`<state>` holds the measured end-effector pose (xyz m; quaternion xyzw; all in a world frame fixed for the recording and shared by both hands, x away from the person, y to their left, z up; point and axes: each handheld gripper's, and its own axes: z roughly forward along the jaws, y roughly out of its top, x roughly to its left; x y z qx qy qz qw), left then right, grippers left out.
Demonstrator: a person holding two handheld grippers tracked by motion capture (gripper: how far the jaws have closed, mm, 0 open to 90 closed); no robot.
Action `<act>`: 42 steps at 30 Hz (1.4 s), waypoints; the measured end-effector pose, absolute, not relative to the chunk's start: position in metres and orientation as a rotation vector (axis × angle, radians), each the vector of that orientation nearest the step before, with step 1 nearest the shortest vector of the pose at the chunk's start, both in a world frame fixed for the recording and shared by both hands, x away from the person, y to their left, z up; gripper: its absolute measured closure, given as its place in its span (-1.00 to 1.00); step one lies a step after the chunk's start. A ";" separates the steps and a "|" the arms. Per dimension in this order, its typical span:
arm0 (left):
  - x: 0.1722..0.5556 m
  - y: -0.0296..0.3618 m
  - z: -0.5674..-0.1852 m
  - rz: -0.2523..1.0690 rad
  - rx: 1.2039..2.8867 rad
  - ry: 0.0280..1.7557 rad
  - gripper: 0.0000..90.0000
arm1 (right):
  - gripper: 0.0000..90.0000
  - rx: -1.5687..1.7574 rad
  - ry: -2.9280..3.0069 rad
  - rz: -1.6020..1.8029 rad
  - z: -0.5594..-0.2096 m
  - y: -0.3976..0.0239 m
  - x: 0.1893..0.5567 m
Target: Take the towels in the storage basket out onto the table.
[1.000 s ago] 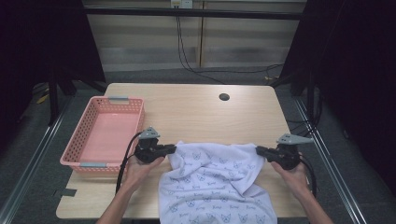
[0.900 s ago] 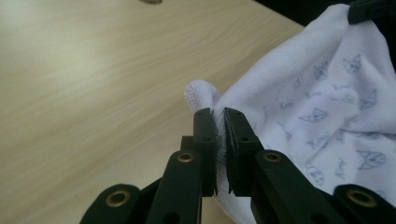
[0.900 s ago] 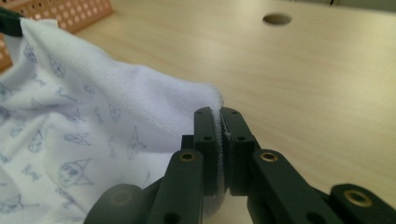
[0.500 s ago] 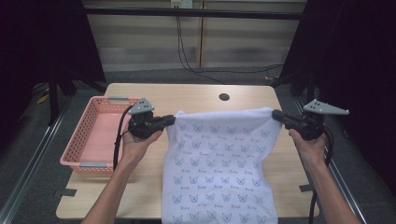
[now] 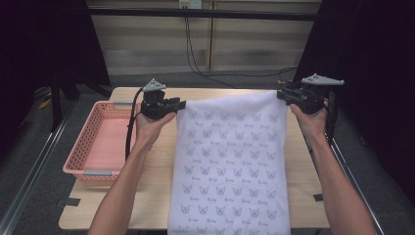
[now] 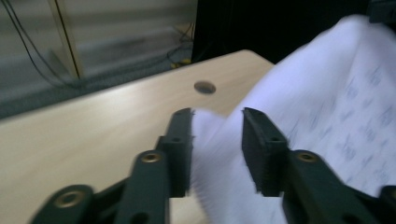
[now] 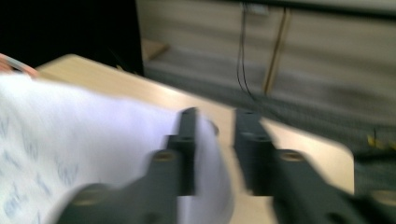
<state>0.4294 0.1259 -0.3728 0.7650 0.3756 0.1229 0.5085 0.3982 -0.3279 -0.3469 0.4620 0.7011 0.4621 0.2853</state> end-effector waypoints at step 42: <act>0.326 0.129 -0.502 0.068 2.188 0.779 0.92 | 0.88 1.311 2.326 1.019 -0.501 -0.307 0.272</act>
